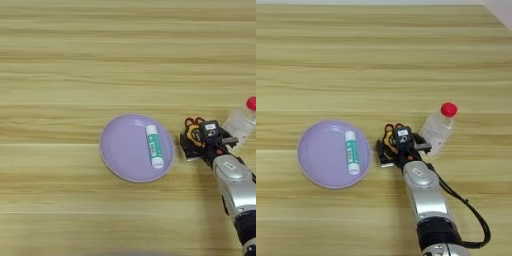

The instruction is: Move the objects on the table

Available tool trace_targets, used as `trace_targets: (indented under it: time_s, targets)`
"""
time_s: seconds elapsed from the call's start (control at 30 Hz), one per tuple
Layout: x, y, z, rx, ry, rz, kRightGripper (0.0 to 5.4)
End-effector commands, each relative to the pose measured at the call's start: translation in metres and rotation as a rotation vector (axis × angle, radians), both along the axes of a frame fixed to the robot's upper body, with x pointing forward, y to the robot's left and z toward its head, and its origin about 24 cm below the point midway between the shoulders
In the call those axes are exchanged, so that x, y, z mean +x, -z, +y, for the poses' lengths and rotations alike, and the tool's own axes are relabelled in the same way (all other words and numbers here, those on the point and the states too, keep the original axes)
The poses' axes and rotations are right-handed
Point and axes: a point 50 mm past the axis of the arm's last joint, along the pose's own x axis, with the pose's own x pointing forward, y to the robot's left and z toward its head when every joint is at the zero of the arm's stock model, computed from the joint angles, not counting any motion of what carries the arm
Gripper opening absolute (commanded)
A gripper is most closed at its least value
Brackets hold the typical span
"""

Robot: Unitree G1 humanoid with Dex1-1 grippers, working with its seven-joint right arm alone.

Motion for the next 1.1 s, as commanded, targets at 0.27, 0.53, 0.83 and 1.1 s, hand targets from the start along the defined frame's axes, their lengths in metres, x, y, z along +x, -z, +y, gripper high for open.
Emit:
trace_targets:
  time_s: [0.27, 0.53, 0.83, 1.1]
  targets:
    - [0.027, -0.030, -0.008, -0.045, -0.011, -0.118, 5.38]
    - [0.030, -0.026, -0.007, -0.042, -0.014, -0.096, 5.38]
    - [0.034, -0.024, -0.006, -0.039, -0.021, -0.080, 5.38]
    - [0.035, -0.021, -0.006, -0.022, -0.026, -0.056, 5.38]
